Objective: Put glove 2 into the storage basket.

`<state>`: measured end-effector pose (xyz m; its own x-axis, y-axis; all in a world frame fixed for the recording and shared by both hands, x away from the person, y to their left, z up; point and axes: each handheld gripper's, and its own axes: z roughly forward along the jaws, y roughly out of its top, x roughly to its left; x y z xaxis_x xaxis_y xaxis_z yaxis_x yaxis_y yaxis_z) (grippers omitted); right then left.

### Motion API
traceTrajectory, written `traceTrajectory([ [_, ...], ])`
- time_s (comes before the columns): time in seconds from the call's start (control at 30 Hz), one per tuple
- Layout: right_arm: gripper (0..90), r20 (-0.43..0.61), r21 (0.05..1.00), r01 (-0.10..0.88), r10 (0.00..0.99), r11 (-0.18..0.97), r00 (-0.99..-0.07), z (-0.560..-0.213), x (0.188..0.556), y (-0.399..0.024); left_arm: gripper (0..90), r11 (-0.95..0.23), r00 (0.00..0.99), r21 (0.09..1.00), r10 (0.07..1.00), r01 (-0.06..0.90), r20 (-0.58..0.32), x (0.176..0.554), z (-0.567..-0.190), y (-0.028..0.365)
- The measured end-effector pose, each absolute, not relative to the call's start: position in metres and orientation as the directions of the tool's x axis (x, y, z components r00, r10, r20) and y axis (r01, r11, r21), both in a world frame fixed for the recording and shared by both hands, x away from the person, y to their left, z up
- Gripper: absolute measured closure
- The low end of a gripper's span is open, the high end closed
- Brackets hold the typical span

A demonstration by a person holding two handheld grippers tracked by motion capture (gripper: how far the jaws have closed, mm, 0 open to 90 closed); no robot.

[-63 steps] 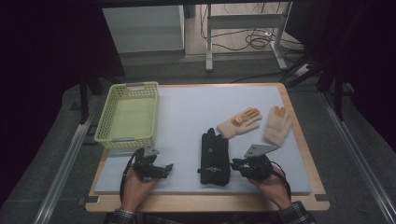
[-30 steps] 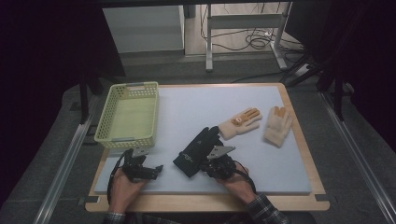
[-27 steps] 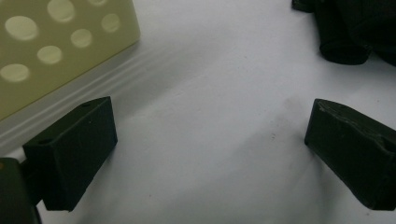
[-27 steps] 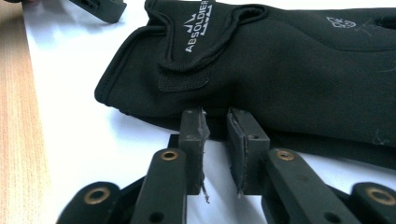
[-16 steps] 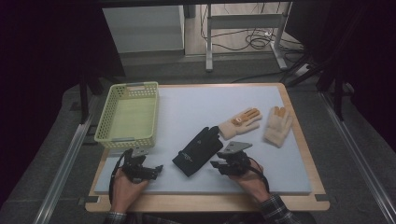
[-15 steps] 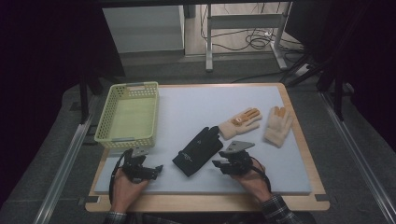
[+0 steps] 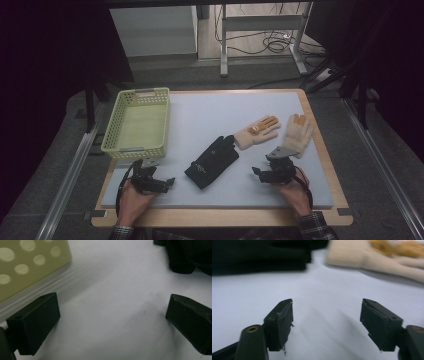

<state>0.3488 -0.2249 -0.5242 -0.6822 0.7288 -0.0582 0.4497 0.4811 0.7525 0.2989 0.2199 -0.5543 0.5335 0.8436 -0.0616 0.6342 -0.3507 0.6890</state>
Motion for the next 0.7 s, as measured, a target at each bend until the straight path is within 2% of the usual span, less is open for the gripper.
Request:
traceTrajectory([
  [0.1, 21.3, -0.065, 0.753, 0.457, 0.745, 0.473, -0.664, -0.526, 0.350, -0.232, 1.6, -0.364, 0.544, 0.683, 0.837, 0.633, -0.058, 0.299, -0.552, 0.221],
  [0.17, 18.2, -0.093, 0.733, 0.469, 0.756, 0.492, -0.649, -0.531, 0.351, -0.238, 1.6, -0.355, 0.562, 0.692, 0.822, 0.629, -0.089, 0.297, -0.547, 0.221],
  [0.27, 16.0, -0.059, 0.722, 0.500, 0.762, 0.479, -0.644, -0.532, 0.355, -0.240, 0.2, -0.356, 0.585, 0.706, 0.805, 0.613, -0.102, 0.295, -0.538, 0.216],
  [0.7, 16.0, -0.054, 0.725, 0.501, 0.764, 0.473, -0.643, -0.533, 0.355, -0.240, 0.0, -0.406, 0.675, 0.714, 0.727, 0.571, -0.126, 0.317, -0.513, 0.172],
])
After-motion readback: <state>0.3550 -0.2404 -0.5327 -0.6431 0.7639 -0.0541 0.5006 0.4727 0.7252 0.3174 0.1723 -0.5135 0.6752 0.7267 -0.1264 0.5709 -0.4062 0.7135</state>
